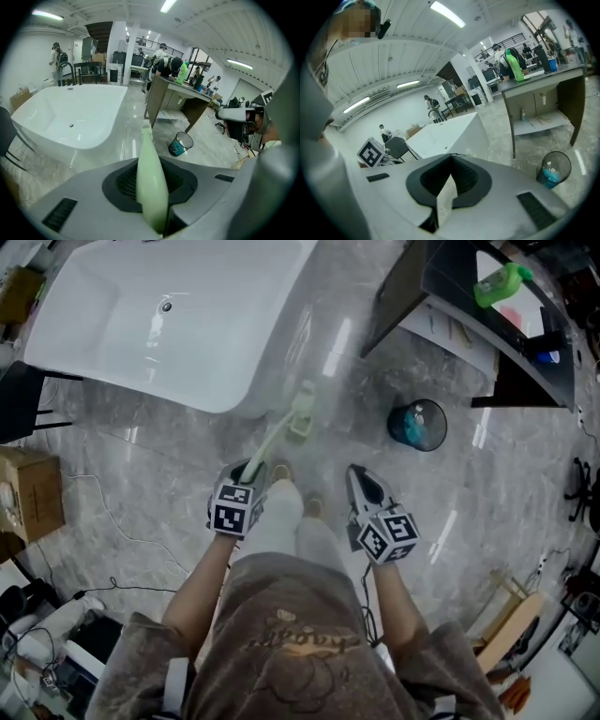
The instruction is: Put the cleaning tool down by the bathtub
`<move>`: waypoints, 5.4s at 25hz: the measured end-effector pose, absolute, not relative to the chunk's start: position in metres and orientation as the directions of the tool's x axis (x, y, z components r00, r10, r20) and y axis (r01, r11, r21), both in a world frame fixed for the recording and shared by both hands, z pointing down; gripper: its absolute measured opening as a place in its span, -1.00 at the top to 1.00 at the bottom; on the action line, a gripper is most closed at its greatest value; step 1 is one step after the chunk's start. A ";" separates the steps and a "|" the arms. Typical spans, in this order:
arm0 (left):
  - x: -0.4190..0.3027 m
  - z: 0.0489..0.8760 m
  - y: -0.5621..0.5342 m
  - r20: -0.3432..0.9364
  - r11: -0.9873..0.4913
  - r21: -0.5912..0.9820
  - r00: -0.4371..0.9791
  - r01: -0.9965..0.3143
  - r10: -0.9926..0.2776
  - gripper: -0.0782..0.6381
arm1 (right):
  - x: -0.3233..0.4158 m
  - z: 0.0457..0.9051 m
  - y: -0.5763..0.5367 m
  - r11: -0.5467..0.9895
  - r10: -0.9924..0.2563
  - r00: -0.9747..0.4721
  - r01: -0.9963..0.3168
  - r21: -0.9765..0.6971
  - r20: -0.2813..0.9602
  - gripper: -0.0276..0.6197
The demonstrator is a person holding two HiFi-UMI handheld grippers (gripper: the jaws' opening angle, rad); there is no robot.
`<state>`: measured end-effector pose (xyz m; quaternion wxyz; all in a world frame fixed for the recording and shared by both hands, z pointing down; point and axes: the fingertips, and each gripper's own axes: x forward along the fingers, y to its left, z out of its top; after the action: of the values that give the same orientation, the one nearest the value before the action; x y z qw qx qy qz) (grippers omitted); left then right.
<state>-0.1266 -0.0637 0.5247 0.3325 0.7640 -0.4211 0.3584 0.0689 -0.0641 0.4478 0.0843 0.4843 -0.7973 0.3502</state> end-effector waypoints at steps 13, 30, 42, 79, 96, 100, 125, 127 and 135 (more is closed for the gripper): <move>-0.134 0.613 -0.077 0.869 -0.421 0.197 0.357 -0.885 -0.344 0.57 | 0.062 0.520 -0.080 0.228 -0.734 -0.476 -0.844 -0.485 0.484 0.92; -0.120 0.729 -0.079 0.905 -0.450 0.181 0.327 -0.874 -0.271 0.57 | 0.070 0.633 -0.087 0.216 -0.691 -0.475 -0.855 -0.472 0.545 0.92; -0.117 0.801 -0.081 0.920 -0.473 0.170 0.311 -0.864 -0.237 0.57 | 0.066 0.696 -0.077 0.201 -0.656 -0.487 -0.849 -0.488 0.577 0.92; -0.083 0.907 -0.097 0.988 -0.503 0.142 0.151 -0.852 0.023 0.57 | 0.070 0.725 -0.073 0.170 -0.633 -0.498 -0.836 -0.521 0.592 0.92; -0.067 0.927 -0.118 0.989 -0.520 0.146 0.108 -0.841 0.104 0.57 | 0.075 0.735 -0.072 0.148 -0.632 -0.493 -0.835 -0.530 0.599 0.92; -0.068 0.927 -0.117 0.988 -0.526 0.148 0.104 -0.838 0.113 0.56 | 0.076 0.735 -0.071 0.147 -0.629 -0.493 -0.835 -0.531 0.601 0.92; -0.064 0.885 -0.126 0.983 -0.520 0.165 0.184 -0.838 0.016 0.35 | 0.071 0.707 -0.079 0.162 -0.636 -0.500 -0.831 -0.532 0.588 0.92; -0.065 0.874 -0.124 0.982 -0.516 0.166 0.188 -0.841 0.010 0.35 | 0.070 0.698 -0.081 0.166 -0.638 -0.502 -0.830 -0.532 0.585 0.92; -0.068 0.808 -0.115 0.973 -0.477 0.176 0.225 -0.861 -0.049 0.49 | 0.063 0.649 -0.079 0.188 -0.644 -0.509 -0.829 -0.527 0.571 0.92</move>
<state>-0.0680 -0.1154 0.8083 0.3871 0.6804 -0.3346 0.5247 0.0632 -0.0791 0.6485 0.1110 0.4828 -0.7626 0.4160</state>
